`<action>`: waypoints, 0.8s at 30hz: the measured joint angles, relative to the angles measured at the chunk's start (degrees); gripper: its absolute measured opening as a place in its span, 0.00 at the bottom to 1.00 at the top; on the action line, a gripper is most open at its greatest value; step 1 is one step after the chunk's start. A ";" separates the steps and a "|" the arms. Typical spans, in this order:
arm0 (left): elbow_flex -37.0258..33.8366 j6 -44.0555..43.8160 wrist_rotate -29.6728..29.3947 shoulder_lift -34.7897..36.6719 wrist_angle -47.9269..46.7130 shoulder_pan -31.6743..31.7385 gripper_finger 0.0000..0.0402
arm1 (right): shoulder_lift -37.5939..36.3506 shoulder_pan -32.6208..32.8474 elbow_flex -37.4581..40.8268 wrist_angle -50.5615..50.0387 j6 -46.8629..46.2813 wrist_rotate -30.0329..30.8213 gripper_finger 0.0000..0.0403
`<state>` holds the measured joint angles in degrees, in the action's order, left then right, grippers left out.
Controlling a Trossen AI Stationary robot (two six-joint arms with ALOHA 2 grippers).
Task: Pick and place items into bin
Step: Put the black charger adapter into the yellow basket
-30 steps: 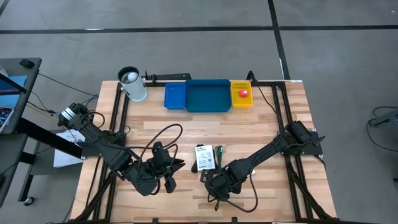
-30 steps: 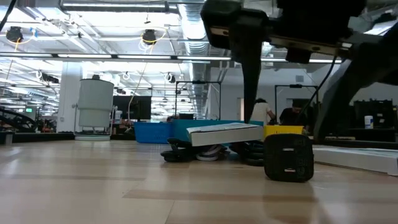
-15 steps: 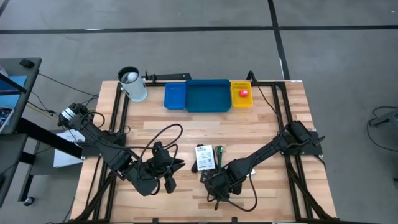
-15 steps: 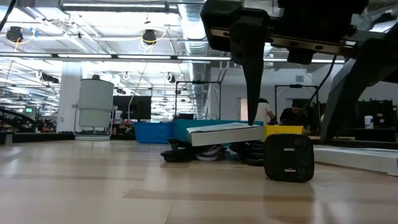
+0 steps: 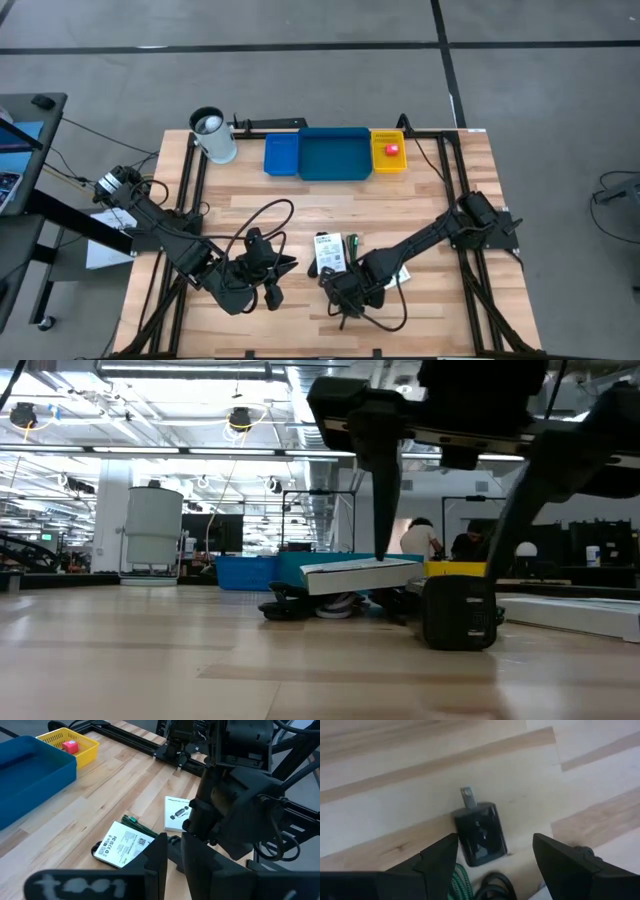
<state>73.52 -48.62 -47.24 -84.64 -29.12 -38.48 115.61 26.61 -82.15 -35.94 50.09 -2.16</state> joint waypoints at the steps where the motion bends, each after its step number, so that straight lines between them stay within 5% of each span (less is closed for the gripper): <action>1: 0.00 0.01 -0.02 0.00 0.00 -0.01 0.11 | 0.00 0.04 0.00 0.00 0.02 -0.60 0.63; 24: 0.00 0.00 -0.07 0.00 0.04 0.00 0.11 | 1.81 0.35 -0.17 1.34 1.05 -2.30 0.63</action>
<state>73.52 -48.62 -47.31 -84.64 -29.08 -38.48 117.42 26.96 -82.32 -34.61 51.14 -4.45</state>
